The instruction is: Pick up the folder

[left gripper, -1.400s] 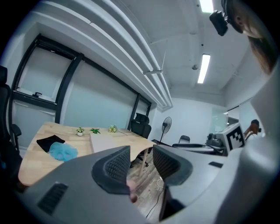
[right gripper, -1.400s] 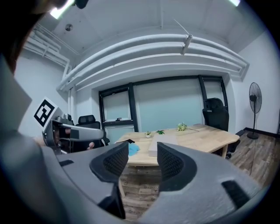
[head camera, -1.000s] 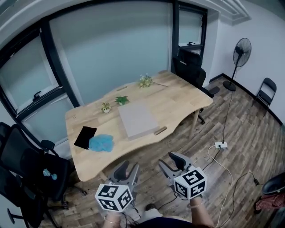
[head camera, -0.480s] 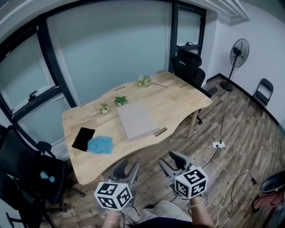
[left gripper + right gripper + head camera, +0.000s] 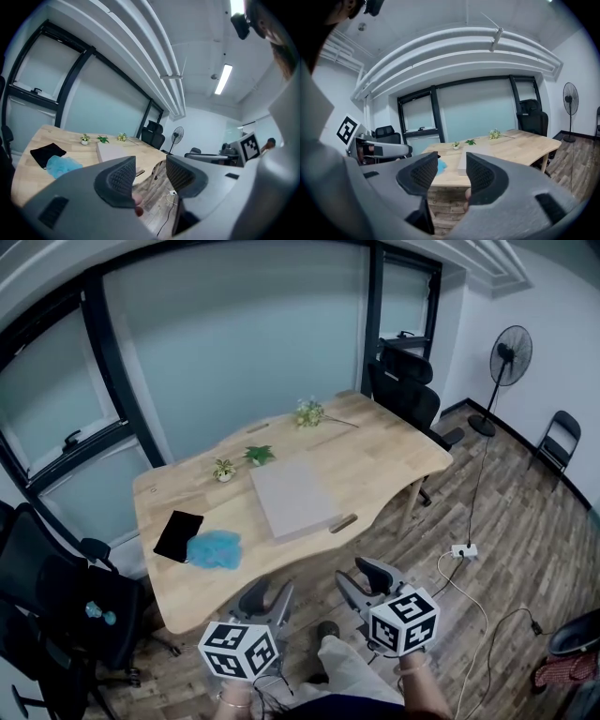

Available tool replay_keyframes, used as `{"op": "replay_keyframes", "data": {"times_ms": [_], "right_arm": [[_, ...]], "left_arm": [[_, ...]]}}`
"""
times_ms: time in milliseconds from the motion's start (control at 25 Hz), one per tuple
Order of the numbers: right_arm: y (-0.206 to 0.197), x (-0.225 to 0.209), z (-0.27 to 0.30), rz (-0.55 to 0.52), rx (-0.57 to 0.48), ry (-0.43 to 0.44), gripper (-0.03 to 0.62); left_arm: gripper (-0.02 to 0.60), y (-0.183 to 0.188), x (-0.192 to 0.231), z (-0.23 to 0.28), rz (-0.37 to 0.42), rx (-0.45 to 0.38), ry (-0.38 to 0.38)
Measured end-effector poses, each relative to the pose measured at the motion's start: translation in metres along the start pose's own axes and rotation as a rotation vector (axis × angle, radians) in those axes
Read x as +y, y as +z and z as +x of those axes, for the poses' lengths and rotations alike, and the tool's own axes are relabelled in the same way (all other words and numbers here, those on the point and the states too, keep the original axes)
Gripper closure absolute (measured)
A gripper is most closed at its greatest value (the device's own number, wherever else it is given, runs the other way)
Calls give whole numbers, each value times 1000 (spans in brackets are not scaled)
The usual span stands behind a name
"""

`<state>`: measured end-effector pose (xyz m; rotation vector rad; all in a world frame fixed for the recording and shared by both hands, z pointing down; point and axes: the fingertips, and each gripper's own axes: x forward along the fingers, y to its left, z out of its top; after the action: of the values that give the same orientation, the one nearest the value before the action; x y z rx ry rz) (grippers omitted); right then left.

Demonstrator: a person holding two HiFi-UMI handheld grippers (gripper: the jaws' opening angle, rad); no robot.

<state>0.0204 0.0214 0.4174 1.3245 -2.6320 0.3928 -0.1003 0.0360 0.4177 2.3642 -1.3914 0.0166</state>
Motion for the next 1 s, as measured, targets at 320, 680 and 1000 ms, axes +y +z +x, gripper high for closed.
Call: {"op": "replay_keyframes", "data": {"times_ms": [320,680,1000], "right_arm": [[6,-17,24,6,7,20,415],[14,-41,56,7,18,28,414],[15,-64,91,15,46,44,414]], "left_arm": [[396,11,11,25,12,-2,-2],[387,18,29,58,2,7,8],[380,24,54,88,-17,20,38]]}}
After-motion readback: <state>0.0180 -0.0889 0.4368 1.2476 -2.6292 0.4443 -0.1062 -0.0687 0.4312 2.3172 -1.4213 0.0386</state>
